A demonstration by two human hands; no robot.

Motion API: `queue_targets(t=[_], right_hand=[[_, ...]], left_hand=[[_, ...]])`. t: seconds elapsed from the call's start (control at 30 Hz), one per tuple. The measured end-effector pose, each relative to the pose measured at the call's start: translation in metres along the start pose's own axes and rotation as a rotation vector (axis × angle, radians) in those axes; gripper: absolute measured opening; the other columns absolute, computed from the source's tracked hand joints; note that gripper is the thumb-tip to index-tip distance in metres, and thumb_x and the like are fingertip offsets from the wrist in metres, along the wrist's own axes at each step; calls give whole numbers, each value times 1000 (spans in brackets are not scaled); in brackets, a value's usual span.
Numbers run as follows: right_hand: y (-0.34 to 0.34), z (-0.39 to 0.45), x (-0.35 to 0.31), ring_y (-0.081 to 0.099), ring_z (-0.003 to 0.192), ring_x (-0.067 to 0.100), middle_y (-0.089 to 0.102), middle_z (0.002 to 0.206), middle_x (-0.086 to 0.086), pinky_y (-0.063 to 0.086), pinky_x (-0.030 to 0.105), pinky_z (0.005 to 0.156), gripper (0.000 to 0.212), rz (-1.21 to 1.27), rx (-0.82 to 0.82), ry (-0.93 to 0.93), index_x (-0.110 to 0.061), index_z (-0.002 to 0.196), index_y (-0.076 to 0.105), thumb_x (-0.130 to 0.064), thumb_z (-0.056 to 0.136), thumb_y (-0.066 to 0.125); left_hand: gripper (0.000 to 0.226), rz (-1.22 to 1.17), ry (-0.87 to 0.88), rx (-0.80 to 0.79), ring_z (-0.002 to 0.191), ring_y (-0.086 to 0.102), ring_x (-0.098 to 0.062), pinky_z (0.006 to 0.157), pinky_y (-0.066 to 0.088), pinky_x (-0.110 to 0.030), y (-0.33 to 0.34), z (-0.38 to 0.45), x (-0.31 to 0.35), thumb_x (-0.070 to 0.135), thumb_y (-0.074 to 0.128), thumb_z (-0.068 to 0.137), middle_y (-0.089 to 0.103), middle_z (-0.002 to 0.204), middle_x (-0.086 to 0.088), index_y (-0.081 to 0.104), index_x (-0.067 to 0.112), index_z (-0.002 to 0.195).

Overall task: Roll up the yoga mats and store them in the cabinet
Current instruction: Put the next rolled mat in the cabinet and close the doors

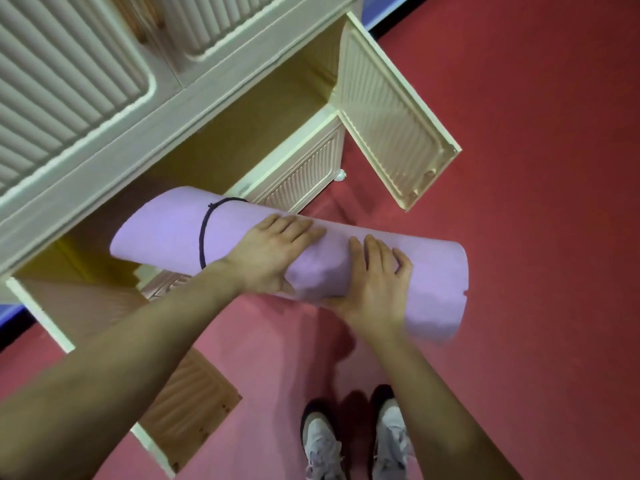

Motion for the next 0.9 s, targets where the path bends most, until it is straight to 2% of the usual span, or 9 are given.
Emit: queue_targets(t=[0.1,0.23,0.33,0.47,0.53,0.63,0.73,0.9], right_hand=[[11,26,-5,56,107,32,60,115,18,30,45,93,100,15,49,-100,-3,117,60,-58,37,83],[19,56,-4,58,103,32,61,111,19,30,44,90,102,-45,83,-229,-2,116,60,-55,31,84],[18,70,-2,59,99,31,62,109,18,29,44,89,106,-120,90,-291,-3,115,61,-60,29,82],[19,77,6,59,84,32,64,101,17,39,43,79,105,-187,104,-385,-4,112,62,-73,34,74],[21,85,9,59,82,32,65,100,16,34,42,79,107,-187,111,-406,-3,111,63,-75,32,72],[26,99,11,59,85,32,65,99,15,37,41,80,109,-183,155,-457,-3,110,63,-77,30,72],[30,100,8,61,92,34,65,109,18,34,42,83,109,-169,234,-493,-3,114,63,-74,32,75],[38,90,0,57,110,39,59,123,19,27,49,95,108,-114,419,-536,-4,124,56,-63,37,81]], left_hand=[[111,-3,-96,14,116,56,-35,96,45,-44,7,-4,-19,59,83,46,56,131,-14,46,8,137],[115,6,-184,56,118,54,-35,96,43,-44,13,1,-34,59,85,41,55,133,-14,46,9,138],[115,15,-197,100,118,53,-33,98,40,-42,16,4,-42,63,82,43,55,134,-12,46,11,139],[114,43,-171,145,115,55,-33,97,44,-45,18,7,-44,66,80,44,56,133,-12,46,12,137],[113,77,-176,164,113,57,-33,95,44,-44,17,10,-45,68,78,44,57,131,-12,47,11,136],[110,115,-190,205,107,60,-33,90,47,-43,16,14,-48,75,65,47,59,127,-12,48,9,134],[107,173,-197,246,106,61,-32,89,48,-42,14,8,-50,81,51,53,59,128,-11,48,10,134],[107,244,-257,272,112,57,-34,92,45,-44,14,-1,-52,81,47,58,56,132,-13,46,8,136]])
Point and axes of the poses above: each hand's wrist, its own z-axis towards the middle knuckle, its own y-axis out of the palm, x = y × z, the point moved 4 cm from there along z, towards the middle knuckle
